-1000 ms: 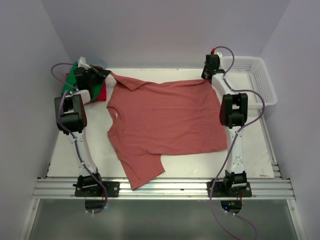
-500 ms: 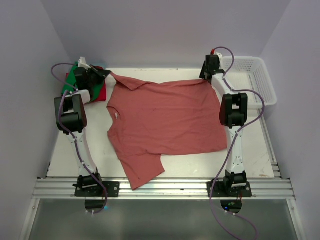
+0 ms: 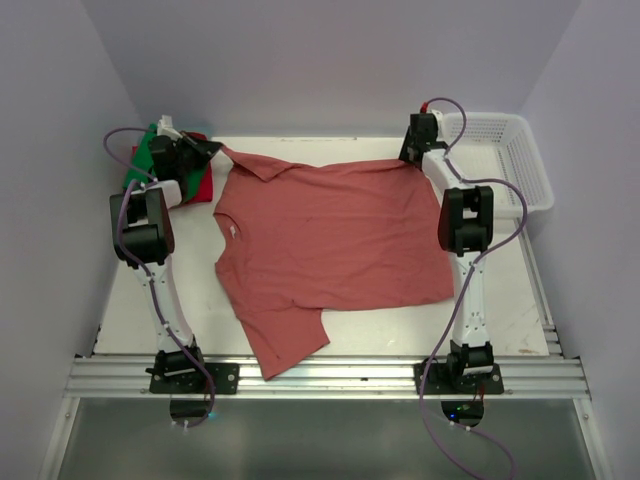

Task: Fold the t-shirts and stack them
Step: Grap the side of the flattened tshirt furthest away from the robot with both arms, then fold the flattened tshirt in 1/3 of the way

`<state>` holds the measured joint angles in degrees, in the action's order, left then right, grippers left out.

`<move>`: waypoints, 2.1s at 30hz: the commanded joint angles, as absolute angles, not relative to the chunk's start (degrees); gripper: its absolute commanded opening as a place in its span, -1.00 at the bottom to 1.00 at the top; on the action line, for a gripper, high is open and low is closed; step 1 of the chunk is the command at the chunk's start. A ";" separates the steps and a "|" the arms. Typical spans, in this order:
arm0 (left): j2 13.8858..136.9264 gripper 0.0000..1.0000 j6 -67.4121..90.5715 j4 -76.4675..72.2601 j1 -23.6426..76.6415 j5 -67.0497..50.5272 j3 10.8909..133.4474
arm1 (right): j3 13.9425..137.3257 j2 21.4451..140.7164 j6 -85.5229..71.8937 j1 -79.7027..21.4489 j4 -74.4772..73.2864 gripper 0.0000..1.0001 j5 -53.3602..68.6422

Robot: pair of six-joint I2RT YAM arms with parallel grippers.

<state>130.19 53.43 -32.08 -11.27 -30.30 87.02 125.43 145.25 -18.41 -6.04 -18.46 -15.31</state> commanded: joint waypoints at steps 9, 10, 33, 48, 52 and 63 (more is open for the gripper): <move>130.78 -1.00 53.53 -34.89 -12.13 -31.11 89.12 | 125.68 145.72 -19.42 -6.15 -16.96 -0.58 -15.56; 130.87 -1.00 53.61 -34.89 -12.13 -31.11 89.12 | 125.60 145.55 -19.34 -6.15 -16.88 -0.58 -15.47; 125.69 -1.00 48.60 -28.92 -12.13 -30.76 92.19 | 117.25 130.08 -13.01 -6.15 -12.13 -1.00 -21.36; 101.71 -1.00 48.08 -22.51 -11.43 -28.57 70.42 | 100.03 120.24 -17.14 -6.15 -10.03 -1.00 -22.41; 93.27 -1.00 47.11 -17.42 -9.50 -28.48 63.30 | 91.96 116.90 -18.63 -6.15 -7.92 -1.00 -22.50; 65.67 -1.00 45.27 -4.31 -3.52 -23.55 43.25 | 85.08 111.98 -19.60 -6.24 -7.12 -1.00 -23.11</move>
